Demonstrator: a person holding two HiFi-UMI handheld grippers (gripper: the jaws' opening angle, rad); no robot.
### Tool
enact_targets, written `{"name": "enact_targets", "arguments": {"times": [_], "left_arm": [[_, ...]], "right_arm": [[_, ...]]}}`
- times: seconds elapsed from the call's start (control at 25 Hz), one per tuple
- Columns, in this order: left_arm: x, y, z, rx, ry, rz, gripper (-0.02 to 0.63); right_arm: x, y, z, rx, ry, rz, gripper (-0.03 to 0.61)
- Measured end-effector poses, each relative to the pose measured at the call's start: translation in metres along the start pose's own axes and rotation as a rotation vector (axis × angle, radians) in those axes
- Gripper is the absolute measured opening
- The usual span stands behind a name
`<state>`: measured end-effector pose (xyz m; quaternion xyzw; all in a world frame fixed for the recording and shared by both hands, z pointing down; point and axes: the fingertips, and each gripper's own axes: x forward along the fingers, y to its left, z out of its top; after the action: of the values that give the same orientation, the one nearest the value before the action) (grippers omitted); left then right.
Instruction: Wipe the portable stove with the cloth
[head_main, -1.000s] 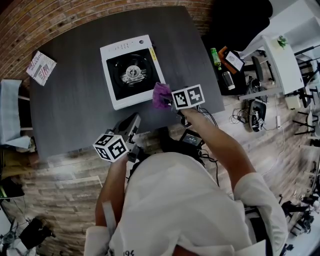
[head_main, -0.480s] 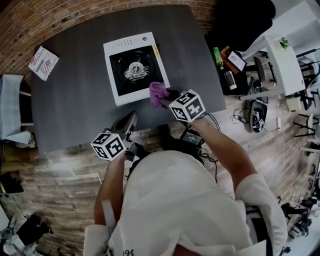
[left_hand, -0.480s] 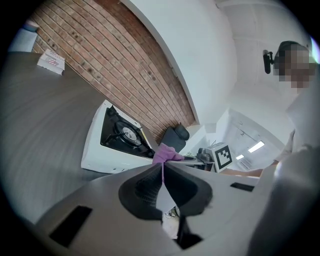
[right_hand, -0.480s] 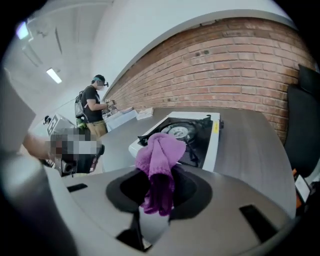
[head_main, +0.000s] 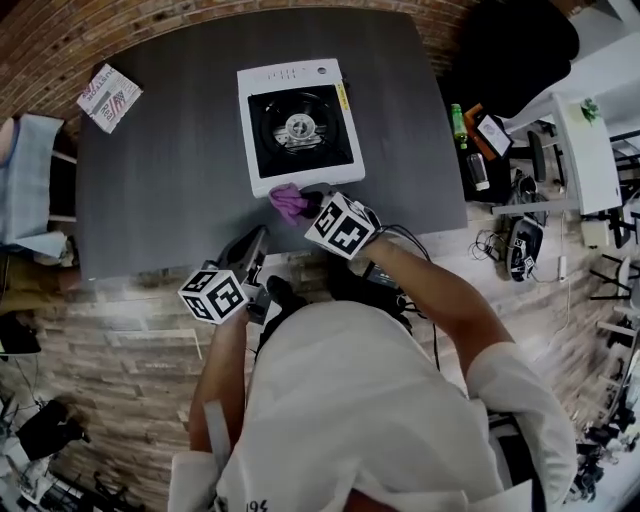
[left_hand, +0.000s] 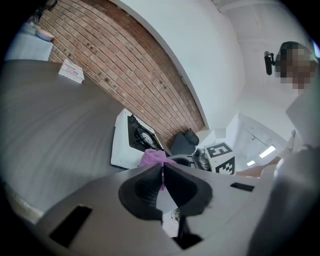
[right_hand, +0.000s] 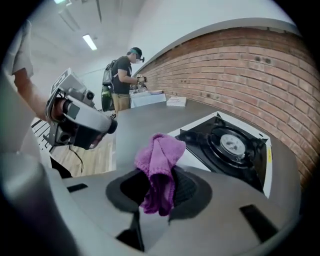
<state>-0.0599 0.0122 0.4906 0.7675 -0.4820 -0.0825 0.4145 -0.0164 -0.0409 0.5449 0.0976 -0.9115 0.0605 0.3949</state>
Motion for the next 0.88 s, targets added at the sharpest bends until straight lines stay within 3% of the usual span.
{"name": "enact_targets", "arguments": {"times": [0.32, 0.6, 0.88], "left_arm": [[-0.031, 0.015, -0.001, -0.021, -0.029, 0.069, 0.018], [-0.036, 0.021, 0.000, -0.028, -0.034, 0.085, 0.018], [-0.020, 0.012, 0.000, -0.018, -0.007, 0.048, 0.018]], "right_arm": [[0.049, 0.031, 0.023, -0.169, 0.032, 0.022, 0.112], [0.063, 0.015, 0.007, -0.165, 0.074, -0.059, 0.112], [0.045, -0.006, -0.013, -0.110, 0.088, -0.115, 0.112]]}}
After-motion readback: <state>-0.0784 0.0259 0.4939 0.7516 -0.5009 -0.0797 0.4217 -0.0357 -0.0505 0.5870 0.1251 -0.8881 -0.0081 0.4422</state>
